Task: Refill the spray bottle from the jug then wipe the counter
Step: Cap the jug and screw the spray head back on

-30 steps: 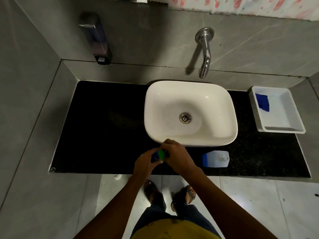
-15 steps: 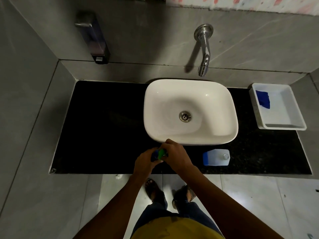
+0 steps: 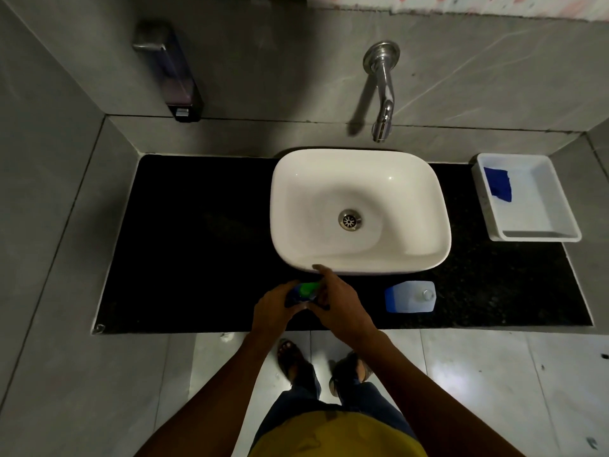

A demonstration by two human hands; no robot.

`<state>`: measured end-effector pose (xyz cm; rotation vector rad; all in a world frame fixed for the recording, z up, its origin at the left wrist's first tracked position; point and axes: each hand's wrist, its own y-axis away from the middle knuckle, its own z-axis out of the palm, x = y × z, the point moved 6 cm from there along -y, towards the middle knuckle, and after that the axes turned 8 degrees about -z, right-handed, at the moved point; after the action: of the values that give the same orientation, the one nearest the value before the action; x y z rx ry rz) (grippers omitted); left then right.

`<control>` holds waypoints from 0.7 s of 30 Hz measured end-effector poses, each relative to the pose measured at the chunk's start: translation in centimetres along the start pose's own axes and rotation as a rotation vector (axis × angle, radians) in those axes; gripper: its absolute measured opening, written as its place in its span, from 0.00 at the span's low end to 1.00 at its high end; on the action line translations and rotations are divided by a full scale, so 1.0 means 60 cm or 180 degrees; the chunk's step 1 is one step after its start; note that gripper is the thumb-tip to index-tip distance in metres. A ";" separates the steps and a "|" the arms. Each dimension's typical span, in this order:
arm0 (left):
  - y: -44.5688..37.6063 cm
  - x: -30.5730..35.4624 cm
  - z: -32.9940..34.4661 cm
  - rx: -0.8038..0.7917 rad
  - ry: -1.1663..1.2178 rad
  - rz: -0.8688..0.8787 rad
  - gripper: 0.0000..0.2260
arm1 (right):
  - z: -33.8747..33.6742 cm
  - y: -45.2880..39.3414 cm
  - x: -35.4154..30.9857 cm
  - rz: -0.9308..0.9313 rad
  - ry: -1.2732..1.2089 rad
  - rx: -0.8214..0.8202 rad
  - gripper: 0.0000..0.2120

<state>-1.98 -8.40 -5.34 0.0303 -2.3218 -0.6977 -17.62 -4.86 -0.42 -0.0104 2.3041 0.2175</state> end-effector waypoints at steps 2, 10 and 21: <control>-0.002 0.000 0.000 -0.0044 0.0039 -0.0017 0.26 | -0.012 0.003 0.013 0.0236 -0.0037 0.0192 0.36; 0.000 0.003 0.001 -0.0070 -0.0025 0.0029 0.26 | -0.001 -0.033 -0.017 -0.0434 -0.0102 -0.0271 0.31; 0.001 0.004 0.000 -0.0090 -0.0105 0.0088 0.22 | 0.004 -0.034 -0.007 0.0166 0.0177 0.0170 0.24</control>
<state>-2.11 -8.39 -5.16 -0.0263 -2.3389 -0.7220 -17.00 -6.84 -0.60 0.0716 2.3667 0.1843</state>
